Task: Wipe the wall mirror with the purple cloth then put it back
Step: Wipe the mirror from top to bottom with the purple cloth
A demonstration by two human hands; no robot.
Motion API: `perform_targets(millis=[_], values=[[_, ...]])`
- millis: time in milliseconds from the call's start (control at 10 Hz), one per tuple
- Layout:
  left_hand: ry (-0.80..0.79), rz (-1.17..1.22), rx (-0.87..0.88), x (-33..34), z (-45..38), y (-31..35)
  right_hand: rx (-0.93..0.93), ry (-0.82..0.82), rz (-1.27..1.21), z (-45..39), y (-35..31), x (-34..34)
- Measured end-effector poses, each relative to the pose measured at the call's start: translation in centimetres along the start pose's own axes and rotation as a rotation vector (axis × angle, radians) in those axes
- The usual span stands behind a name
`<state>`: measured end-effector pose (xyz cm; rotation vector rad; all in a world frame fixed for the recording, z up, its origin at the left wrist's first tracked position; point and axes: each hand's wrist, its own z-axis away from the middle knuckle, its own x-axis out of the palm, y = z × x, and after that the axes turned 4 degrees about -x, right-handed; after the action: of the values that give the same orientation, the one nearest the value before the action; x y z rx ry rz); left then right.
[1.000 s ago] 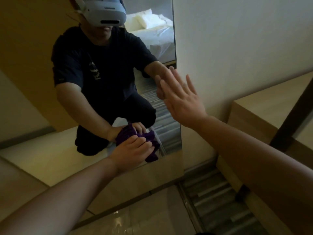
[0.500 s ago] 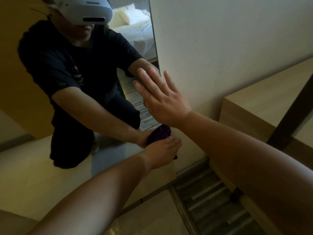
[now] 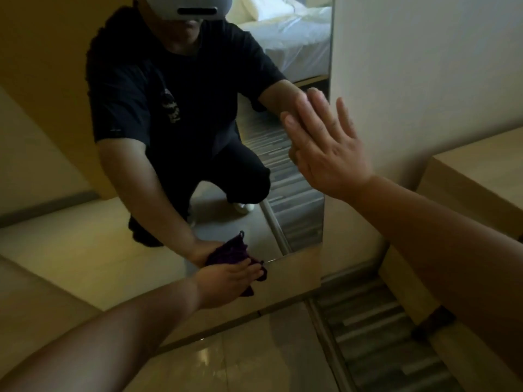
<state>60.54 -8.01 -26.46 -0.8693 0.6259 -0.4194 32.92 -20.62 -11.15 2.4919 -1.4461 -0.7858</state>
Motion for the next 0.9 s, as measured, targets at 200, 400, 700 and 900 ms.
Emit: perform_targets(millis=[200, 400, 700, 900], values=[[0.073, 0.067, -0.033, 3.9, 7.3, 1.8, 0.049, 0.082, -0.050, -0.1, -1.0, 0.5], [0.094, 0.152, -0.298, 6.9, 15.0, 2.9, 0.091, -0.066, -0.159, -0.2, -1.5, -1.2], [-0.065, 0.524, -0.499, 5.7, 22.7, 4.0, 0.244, -0.312, -0.144, -0.9, -3.3, -3.4], [0.245, 0.652, -0.855, 2.8, 20.9, 4.7, 0.347, -0.310, -0.166, -1.4, -5.5, -3.3]])
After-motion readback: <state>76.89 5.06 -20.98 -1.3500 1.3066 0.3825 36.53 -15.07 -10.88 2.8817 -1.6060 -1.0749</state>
